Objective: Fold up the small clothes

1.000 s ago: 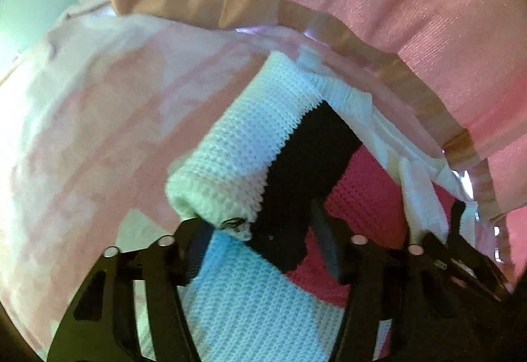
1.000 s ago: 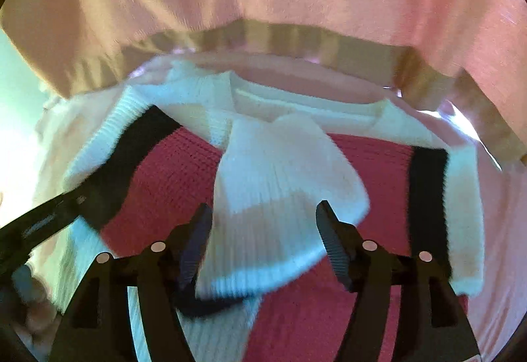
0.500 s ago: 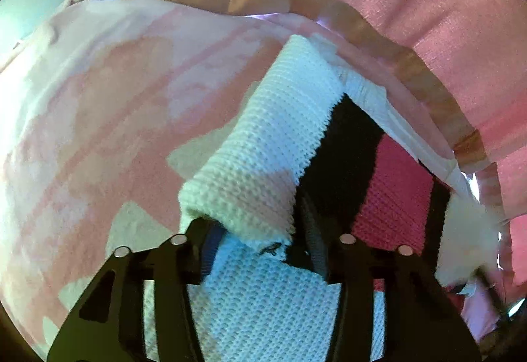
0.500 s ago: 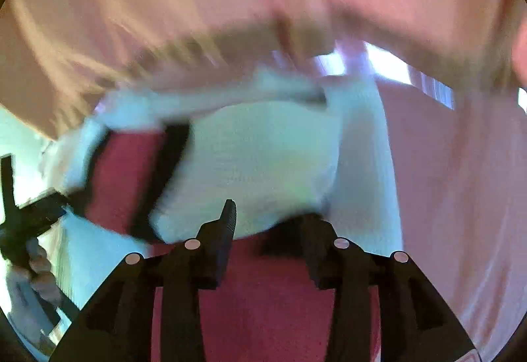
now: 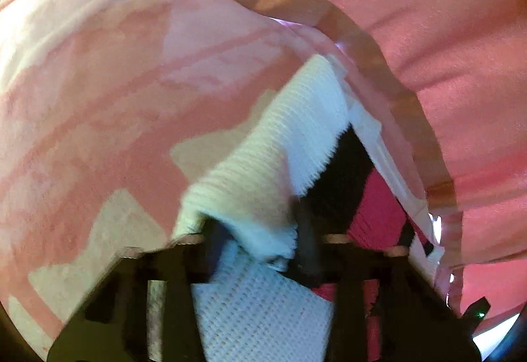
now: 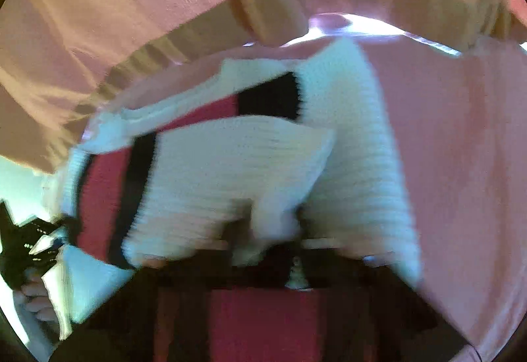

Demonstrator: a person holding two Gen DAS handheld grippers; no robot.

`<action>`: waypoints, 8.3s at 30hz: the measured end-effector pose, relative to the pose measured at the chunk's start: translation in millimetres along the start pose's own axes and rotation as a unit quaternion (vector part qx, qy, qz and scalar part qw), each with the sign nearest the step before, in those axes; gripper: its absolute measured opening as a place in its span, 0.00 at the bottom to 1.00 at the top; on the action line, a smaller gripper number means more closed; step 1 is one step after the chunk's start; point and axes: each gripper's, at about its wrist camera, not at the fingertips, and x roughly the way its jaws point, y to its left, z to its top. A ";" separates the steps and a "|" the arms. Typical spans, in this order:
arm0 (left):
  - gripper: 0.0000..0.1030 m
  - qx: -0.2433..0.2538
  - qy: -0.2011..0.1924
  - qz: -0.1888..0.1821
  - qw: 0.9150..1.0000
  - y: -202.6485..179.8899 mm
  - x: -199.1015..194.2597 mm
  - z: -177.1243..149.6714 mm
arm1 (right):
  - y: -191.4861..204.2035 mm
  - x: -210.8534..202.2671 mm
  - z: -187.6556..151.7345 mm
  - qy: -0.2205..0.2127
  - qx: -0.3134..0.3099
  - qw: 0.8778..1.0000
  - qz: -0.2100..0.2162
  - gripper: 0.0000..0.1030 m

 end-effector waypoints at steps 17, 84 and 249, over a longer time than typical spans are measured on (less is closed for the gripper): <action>0.09 0.082 -0.051 0.059 0.994 -23.9 -10.5 -3.6 | -8.7 -37.7 30.3 -0.069 -0.044 0.997 -0.005 0.06; 0.22 0.145 -0.057 0.120 0.981 -22.6 -6.2 -12.4 | 23.6 -55.4 -13.1 -0.032 -0.155 0.985 -0.064 0.03; 0.28 0.337 -0.036 0.133 0.931 -47.1 -43.7 -81.0 | -97.2 -156.5 -135.2 -0.009 -0.060 0.996 -0.059 0.06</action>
